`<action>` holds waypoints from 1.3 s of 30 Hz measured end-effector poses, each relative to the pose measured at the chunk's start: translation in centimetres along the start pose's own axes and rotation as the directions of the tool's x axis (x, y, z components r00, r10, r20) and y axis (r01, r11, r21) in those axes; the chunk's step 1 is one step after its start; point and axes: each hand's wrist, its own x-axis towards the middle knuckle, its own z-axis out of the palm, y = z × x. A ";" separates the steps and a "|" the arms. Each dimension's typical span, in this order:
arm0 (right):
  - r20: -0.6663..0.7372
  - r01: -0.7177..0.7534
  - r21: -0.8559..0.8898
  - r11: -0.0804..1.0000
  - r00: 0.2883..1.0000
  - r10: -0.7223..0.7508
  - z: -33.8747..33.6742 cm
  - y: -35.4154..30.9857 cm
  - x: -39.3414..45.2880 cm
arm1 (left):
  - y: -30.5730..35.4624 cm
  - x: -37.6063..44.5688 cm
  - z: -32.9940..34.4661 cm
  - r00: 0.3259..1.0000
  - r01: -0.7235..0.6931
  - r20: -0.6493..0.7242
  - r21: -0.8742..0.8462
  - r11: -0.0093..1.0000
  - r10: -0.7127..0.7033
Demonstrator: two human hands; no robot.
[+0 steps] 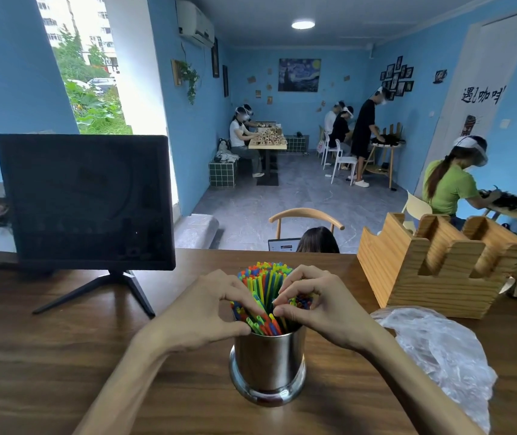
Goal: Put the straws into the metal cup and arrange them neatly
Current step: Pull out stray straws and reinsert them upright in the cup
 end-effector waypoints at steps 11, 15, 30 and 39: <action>-0.008 0.004 0.062 0.998 1.000 -0.003 -0.1 0.0 0.0 | 0.0 0.1 0.3 0.998 0.015 -0.059 -0.004 1.000 -0.015; -0.021 -0.006 0.077 0.997 1.000 0.007 -0.1 0.1 -0.1 | -0.4 0.1 0.2 0.996 -0.008 -0.086 0.068 0.998 0.014; -0.013 -0.018 0.082 0.996 1.000 0.019 -0.2 0.0 -0.2 | 0.0 0.0 0.6 0.995 -0.017 -0.101 0.032 0.999 0.020; -0.017 -0.024 0.099 0.995 1.000 0.026 -0.2 0.1 -0.3 | -0.9 0.0 0.8 0.984 -0.041 -0.165 0.146 0.988 0.065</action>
